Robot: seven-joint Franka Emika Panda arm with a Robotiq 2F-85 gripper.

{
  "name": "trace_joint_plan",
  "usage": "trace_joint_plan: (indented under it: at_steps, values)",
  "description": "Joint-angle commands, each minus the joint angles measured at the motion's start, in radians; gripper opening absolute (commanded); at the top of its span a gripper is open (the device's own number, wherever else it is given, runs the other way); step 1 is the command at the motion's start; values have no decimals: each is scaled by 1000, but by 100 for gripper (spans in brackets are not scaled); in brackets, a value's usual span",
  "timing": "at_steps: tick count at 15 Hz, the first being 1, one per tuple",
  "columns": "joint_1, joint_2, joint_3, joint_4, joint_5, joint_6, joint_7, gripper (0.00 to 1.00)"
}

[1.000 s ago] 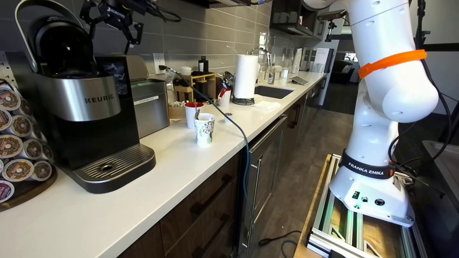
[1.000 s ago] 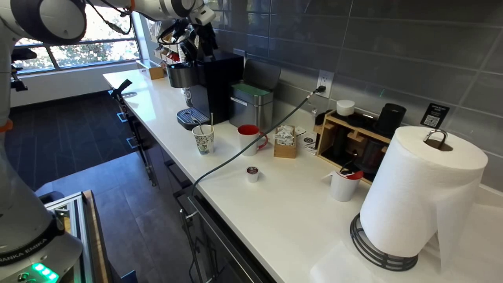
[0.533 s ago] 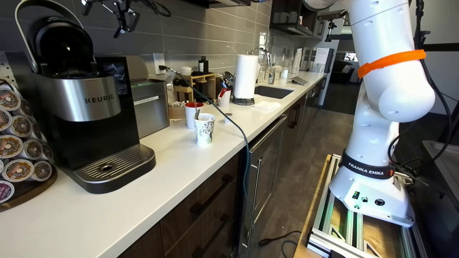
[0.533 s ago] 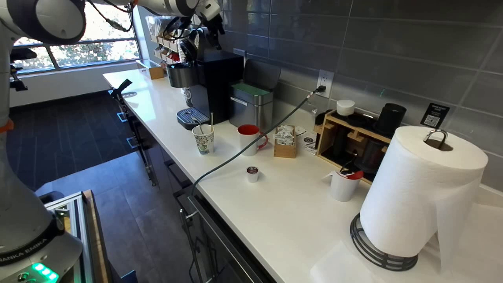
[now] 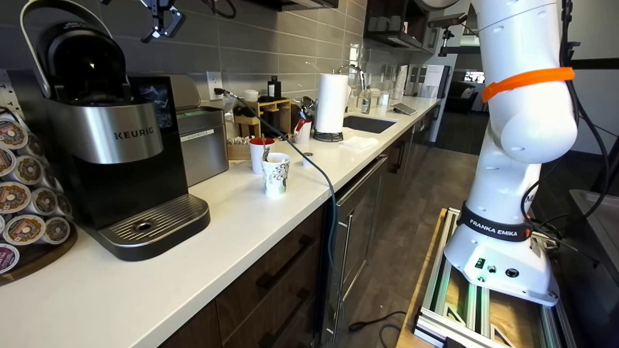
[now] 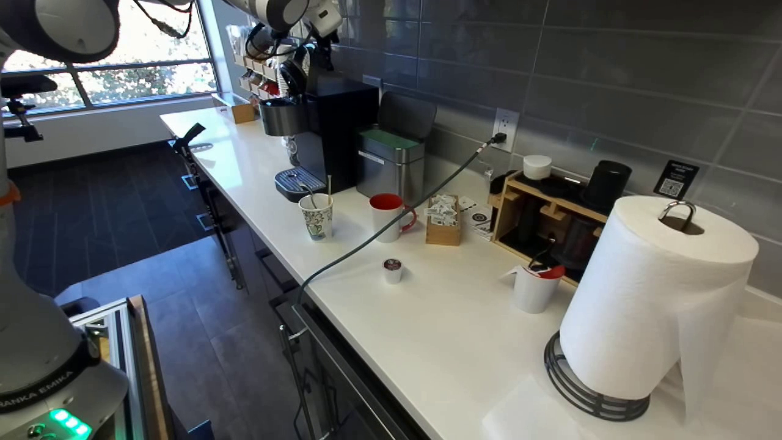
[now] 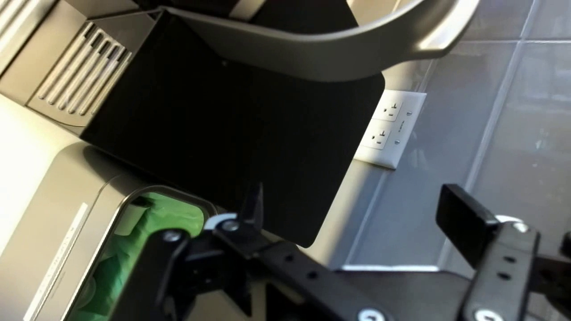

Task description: Close the lid of the coffee maker

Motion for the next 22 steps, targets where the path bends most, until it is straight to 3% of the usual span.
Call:
trace_joint_plan:
  at_steps: [1,3,4,8,10,11,16,19,22]
  values:
    - [-36,-81,26,-155,57,125,-72,100]
    - [-22,-110,6,-210,6,181,-60,100]
    - [64,-52,-80,-102,63,127,-78,100]
    - [104,-57,-127,-106,64,136,-77,100]
    - [107,-42,-110,-116,137,231,-71,100]
    - [58,-32,-43,-131,177,292,-59,100]
    - [23,35,68,-139,371,552,-130,100]
    - [-41,91,176,-118,426,633,-213,100]
    - [-125,133,295,-111,439,605,-282,100]
